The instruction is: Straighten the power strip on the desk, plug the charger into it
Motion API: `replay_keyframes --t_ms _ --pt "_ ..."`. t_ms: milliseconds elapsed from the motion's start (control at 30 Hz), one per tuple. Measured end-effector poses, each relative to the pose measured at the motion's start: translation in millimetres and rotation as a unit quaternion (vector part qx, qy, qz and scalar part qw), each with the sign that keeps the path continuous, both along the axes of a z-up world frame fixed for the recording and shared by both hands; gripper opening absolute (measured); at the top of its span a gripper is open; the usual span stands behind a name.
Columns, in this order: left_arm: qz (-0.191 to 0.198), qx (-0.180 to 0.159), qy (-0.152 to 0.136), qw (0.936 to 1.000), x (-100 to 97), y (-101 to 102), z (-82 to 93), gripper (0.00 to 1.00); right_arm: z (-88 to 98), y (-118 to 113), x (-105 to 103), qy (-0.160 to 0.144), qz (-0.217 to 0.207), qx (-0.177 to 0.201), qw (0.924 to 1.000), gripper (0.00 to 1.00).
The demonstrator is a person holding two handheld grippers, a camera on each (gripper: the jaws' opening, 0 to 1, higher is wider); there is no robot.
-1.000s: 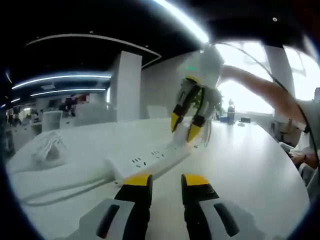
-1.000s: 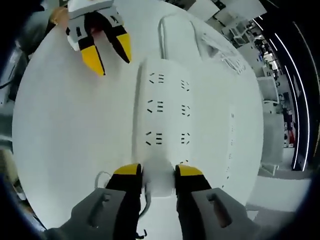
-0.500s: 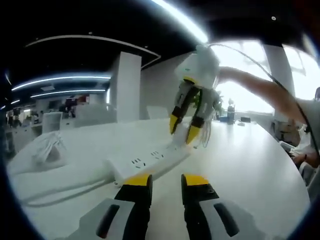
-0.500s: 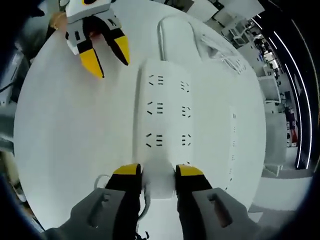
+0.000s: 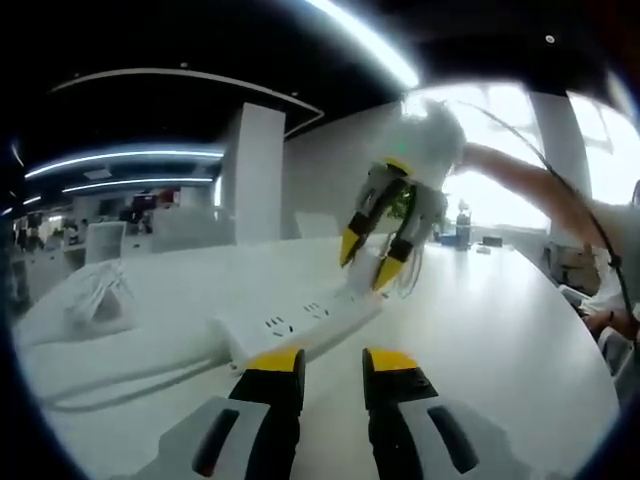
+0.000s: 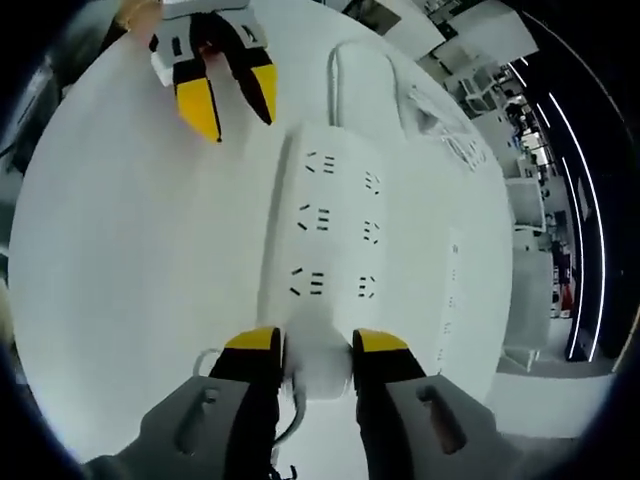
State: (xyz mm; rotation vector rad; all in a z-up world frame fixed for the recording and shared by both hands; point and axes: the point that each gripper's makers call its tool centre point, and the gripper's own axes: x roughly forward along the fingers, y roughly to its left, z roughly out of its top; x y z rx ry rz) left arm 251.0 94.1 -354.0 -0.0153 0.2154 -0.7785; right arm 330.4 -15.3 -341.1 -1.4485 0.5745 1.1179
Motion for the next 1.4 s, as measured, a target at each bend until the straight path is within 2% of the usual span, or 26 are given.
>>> replay_keyframes --t_ms 400,633,833,900,1000,1167,1233,1333,1400 --pt "0.008 0.000 0.000 1.0000 2.1 4 0.3 0.23 13.8 5 -6 -0.016 0.014 0.071 0.9972 0.27" --pt "0.014 -0.001 0.000 0.9999 4.8 7 1.2 0.24 18.3 11 -12 -0.021 0.009 0.149 0.9885 0.27" --pt "0.022 -0.002 0.000 0.9998 8.2 11 1.8 0.24 28.3 17 -11 -0.020 0.000 0.232 0.9724 0.26" --pt "0.025 -0.003 -0.001 0.9997 9.3 13 2.3 0.24 30.1 18 -11 -0.020 -0.002 0.248 0.9685 0.26" --pt "0.026 -0.004 -0.005 0.9996 11.4 15 3.9 0.25 34.4 20 -11 -0.020 -0.014 0.288 0.9574 0.26" --pt "0.028 -0.005 -0.011 0.9995 13.3 17 5.9 0.26 43.9 24 -14 -0.009 -0.036 0.358 0.9328 0.28" --pt "0.029 -0.004 -0.014 0.9995 14.0 18 6.5 0.26 42.6 25 -19 -0.001 -0.036 0.370 0.9281 0.32" --pt "0.032 -0.002 -0.017 0.9993 15.5 20 7.4 0.27 40.4 25 -26 -0.008 -0.036 0.379 0.9245 0.34" --pt "0.035 -0.002 -0.019 0.9992 17.0 23 8.9 0.27 43.1 26 -28 -0.022 -0.039 0.398 0.9164 0.37"
